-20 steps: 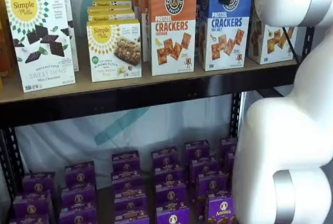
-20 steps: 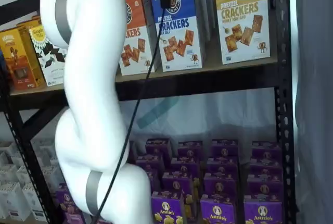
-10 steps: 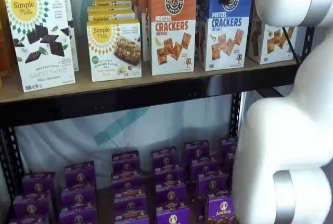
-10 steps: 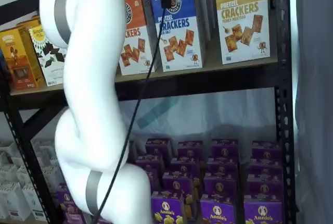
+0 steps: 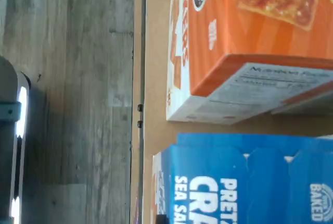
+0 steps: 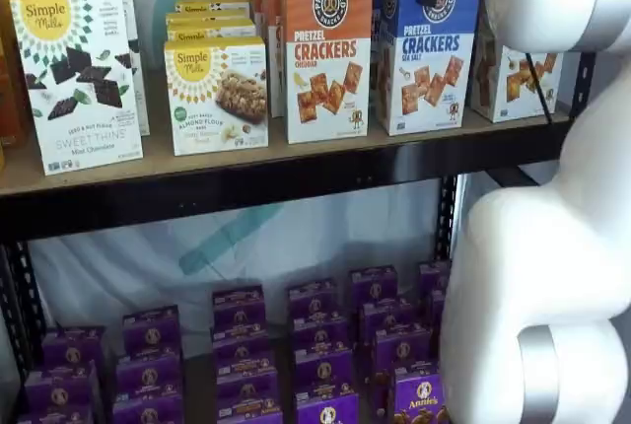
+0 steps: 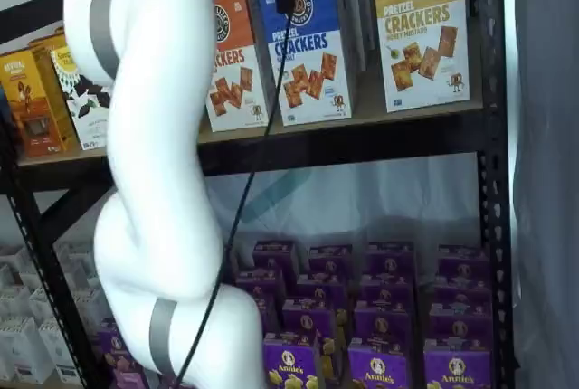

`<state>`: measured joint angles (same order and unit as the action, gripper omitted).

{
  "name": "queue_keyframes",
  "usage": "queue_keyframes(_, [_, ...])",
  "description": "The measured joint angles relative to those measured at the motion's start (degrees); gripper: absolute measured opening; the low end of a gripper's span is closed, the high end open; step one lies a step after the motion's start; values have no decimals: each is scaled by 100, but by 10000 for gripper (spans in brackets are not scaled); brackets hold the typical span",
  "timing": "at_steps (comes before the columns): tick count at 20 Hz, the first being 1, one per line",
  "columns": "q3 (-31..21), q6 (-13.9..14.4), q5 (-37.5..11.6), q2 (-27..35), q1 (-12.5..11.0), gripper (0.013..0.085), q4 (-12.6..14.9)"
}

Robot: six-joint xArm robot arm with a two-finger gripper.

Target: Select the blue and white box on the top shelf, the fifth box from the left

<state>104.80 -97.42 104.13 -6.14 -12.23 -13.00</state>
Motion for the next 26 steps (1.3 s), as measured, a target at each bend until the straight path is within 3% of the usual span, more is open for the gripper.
queue_keyframes(12, [-533, 41, 91, -629, 54, 610, 82])
queue_keyframes(20, [-650, 104, 738, -947, 155, 610, 278])
queue_keyframes(26, [-1125, 94, 1093, -1479, 95, 610, 205])
